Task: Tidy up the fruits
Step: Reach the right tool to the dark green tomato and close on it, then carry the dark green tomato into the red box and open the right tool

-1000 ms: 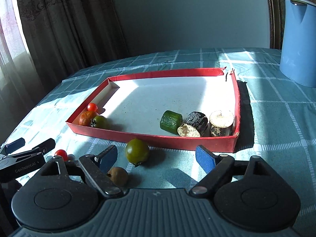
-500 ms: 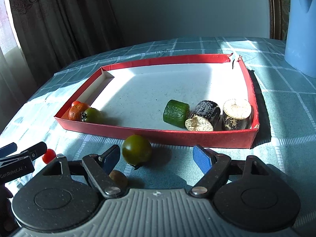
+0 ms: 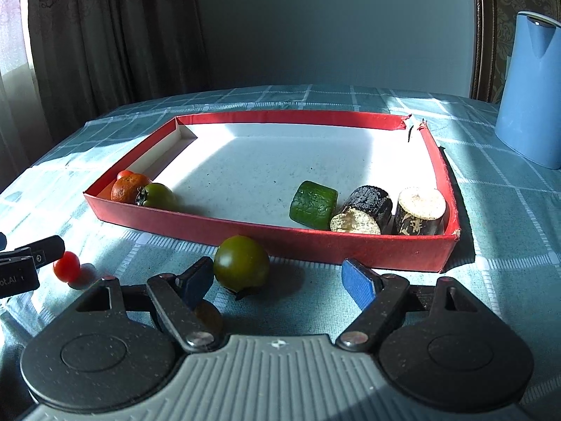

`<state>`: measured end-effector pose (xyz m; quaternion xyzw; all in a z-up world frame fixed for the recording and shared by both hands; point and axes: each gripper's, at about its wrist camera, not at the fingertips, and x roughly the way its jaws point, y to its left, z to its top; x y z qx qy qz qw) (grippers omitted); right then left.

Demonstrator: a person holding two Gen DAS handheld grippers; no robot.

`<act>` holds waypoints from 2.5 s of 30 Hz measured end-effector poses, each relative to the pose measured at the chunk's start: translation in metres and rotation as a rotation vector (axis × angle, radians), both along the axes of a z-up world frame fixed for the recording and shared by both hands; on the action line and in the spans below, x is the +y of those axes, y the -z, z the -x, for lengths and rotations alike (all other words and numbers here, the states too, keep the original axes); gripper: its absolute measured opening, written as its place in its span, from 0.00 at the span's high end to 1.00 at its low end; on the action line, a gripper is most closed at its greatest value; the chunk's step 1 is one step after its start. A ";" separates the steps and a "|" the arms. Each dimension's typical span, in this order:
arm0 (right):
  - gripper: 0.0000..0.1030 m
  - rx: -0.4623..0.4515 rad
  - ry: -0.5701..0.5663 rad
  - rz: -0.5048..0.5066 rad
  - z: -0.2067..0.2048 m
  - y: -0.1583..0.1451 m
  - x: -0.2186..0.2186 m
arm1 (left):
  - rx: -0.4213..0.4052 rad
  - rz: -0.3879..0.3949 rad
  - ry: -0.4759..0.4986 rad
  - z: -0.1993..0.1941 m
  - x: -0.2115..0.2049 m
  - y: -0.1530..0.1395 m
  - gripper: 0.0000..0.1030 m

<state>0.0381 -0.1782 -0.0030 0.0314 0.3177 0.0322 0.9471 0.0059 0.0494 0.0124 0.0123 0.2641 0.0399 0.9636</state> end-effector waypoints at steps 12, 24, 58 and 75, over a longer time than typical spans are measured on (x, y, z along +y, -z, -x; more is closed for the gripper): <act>0.53 -0.019 -0.051 0.007 0.003 0.000 0.006 | 0.000 0.002 0.001 0.000 0.000 0.001 0.00; 0.65 -0.026 -0.080 -0.022 0.005 0.000 0.007 | 0.000 0.002 0.001 0.000 0.001 0.001 0.00; 0.69 -0.149 0.060 -0.049 -0.017 -0.046 -0.105 | 0.005 0.010 0.010 -0.002 0.000 0.002 0.00; 0.69 -0.054 0.060 0.070 -0.067 -0.009 -0.095 | 0.001 0.008 0.007 -0.002 0.000 0.003 0.00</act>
